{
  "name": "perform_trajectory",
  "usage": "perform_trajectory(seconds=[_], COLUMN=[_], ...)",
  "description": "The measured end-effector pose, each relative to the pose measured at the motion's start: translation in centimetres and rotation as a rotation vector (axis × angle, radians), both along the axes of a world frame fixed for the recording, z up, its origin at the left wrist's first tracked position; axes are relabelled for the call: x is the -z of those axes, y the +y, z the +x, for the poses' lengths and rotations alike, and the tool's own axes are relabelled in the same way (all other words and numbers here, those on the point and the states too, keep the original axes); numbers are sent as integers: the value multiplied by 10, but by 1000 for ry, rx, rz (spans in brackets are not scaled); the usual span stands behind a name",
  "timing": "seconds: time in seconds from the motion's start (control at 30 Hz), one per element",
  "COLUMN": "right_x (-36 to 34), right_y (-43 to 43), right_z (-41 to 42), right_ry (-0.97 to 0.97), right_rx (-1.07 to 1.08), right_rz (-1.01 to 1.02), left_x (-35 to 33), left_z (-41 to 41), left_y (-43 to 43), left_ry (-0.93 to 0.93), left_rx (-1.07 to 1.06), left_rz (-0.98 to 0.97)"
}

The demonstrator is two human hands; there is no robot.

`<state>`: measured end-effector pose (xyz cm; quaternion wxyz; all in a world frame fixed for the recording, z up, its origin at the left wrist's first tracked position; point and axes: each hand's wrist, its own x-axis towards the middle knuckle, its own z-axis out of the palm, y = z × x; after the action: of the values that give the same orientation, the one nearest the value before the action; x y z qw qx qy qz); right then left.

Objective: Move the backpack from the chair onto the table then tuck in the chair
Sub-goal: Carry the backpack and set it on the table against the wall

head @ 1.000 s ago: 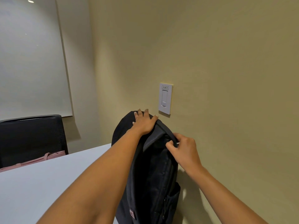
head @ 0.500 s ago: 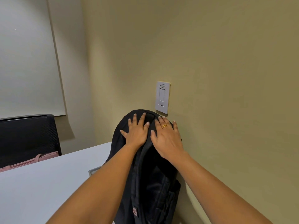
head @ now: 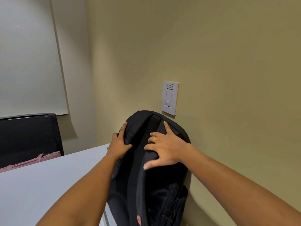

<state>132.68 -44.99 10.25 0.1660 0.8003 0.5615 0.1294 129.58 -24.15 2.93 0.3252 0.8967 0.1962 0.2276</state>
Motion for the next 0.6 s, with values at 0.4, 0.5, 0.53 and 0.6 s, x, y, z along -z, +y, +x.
perform_trajectory(seconds=[0.4, 0.5, 0.53, 0.6], right_x=[-23, -24, -19, -3], right_y=[36, 43, 44, 45], right_z=[-20, -22, -22, -19], right_ry=[411, 391, 306, 85], right_rx=[-173, -191, -181, -145], right_rz=[437, 545, 475, 272], left_x=[-63, -88, -89, -79], left_z=[-51, -58, -58, -57], left_y=[29, 42, 44, 42], left_ry=[-63, 34, 63, 99], left_rx=[54, 77, 76, 78], left_rz=[353, 377, 392, 397])
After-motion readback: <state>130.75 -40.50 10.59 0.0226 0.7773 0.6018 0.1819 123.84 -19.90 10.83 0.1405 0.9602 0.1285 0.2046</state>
